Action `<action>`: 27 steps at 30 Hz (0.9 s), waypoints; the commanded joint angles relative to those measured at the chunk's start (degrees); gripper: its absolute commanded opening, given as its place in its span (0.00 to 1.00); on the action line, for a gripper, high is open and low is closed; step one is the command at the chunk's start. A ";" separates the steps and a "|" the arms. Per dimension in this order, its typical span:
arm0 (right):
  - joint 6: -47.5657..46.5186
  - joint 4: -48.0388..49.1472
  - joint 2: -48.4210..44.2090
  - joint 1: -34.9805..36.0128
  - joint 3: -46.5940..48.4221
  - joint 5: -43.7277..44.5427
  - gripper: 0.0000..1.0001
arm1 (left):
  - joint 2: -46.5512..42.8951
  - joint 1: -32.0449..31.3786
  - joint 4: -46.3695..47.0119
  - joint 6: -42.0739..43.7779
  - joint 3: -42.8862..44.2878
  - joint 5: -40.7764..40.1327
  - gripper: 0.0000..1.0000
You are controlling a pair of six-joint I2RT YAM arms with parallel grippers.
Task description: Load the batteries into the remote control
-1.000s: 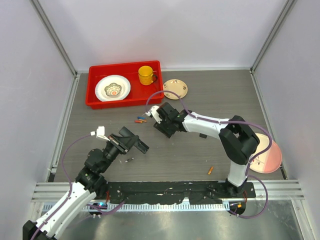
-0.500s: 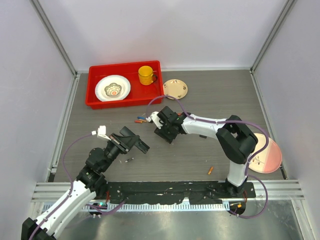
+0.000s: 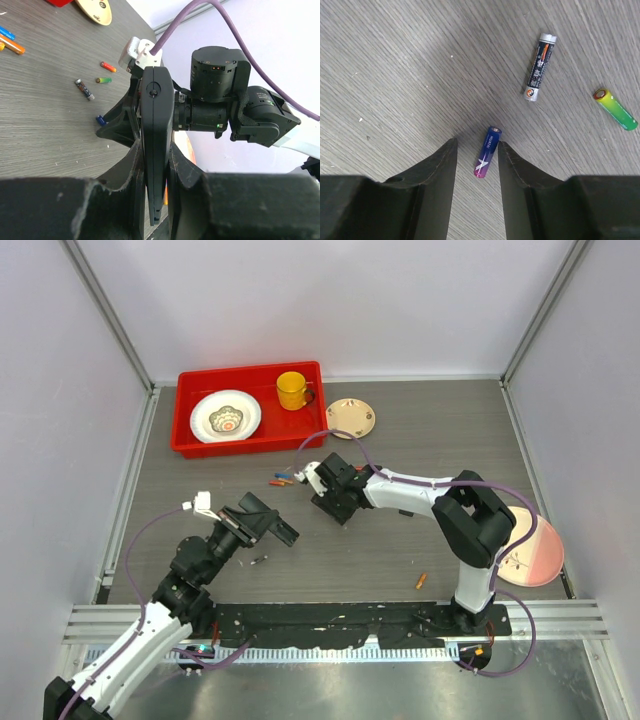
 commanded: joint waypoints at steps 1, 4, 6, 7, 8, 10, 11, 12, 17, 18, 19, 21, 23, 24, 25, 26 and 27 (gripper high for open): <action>4.25 -0.36 0.66 -0.03 -0.20 0.88 0.42 | -0.60 0.25 2.48 0.59 0.45 -0.47 0.00; 7.24 -0.10 0.83 -0.03 -0.64 -0.08 0.39 | 0.54 0.25 3.36 0.59 0.53 -0.30 0.00; 8.82 0.08 0.83 -0.20 -0.82 -0.79 0.38 | 1.50 0.25 3.89 0.50 0.71 -0.21 0.00; 9.26 -0.01 0.92 -0.20 -0.82 -1.05 0.38 | 1.86 0.25 4.32 0.59 0.71 -0.21 0.00; 9.53 -0.18 0.92 -0.29 -0.73 -1.32 0.39 | 2.03 0.17 4.50 0.50 0.80 -0.21 0.00; 10.05 -1.06 1.27 -0.38 -0.21 -1.32 0.38 | 2.65 0.17 5.03 0.50 0.80 -0.21 0.00; 10.14 -1.15 1.36 -0.46 -0.03 -1.32 0.38 | 2.74 0.25 5.20 0.50 0.80 -0.21 0.00; 10.32 -1.50 1.53 -0.64 0.14 -3.15 0.38 | 3.09 0.25 5.38 0.50 0.80 -0.21 0.00; 10.93 -3.00 2.76 -1.17 0.24 -3.52 0.27 | 3.53 0.17 5.73 0.41 0.71 -0.21 0.00; 11.20 -3.17 2.85 -1.43 0.15 -4.04 0.23 | 3.53 0.17 5.73 0.50 0.71 -0.21 0.00; 11.63 -3.09 2.85 -1.61 -0.20 -4.39 0.19 | 3.62 0.17 5.73 0.50 0.71 -0.21 0.00; 13.48 -2.39 1.98 -1.70 -0.82 -4.57 0.09 | 3.88 0.25 5.82 0.50 0.71 -0.21 0.00; 16.28 -0.37 0.66 -1.70 -2.31 -5.01 0.01 | 4.58 0.25 6.43 0.41 0.71 1.36 0.00; 17.51 0.42 -1.61 -1.70 -2.84 -4.84 0.01 | 4.93 0.25 6.70 0.50 0.97 1.55 0.00; 18.66 2.43 -2.93 -1.70 -4.32 -4.66 0.01 | 5.37 0.17 7.22 0.50 1.24 2.07 0.00; 21.71 3.58 -4.69 -1.70 -5.21 -4.31 0.01 | 6.42 0.17 7.40 0.59 1.41 2.25 0.00; 23.40 6.03 -7.75 -1.70 -7.30 -3.44 0.01 | 7.04 0.25 7.75 0.59 1.85 2.43 0.00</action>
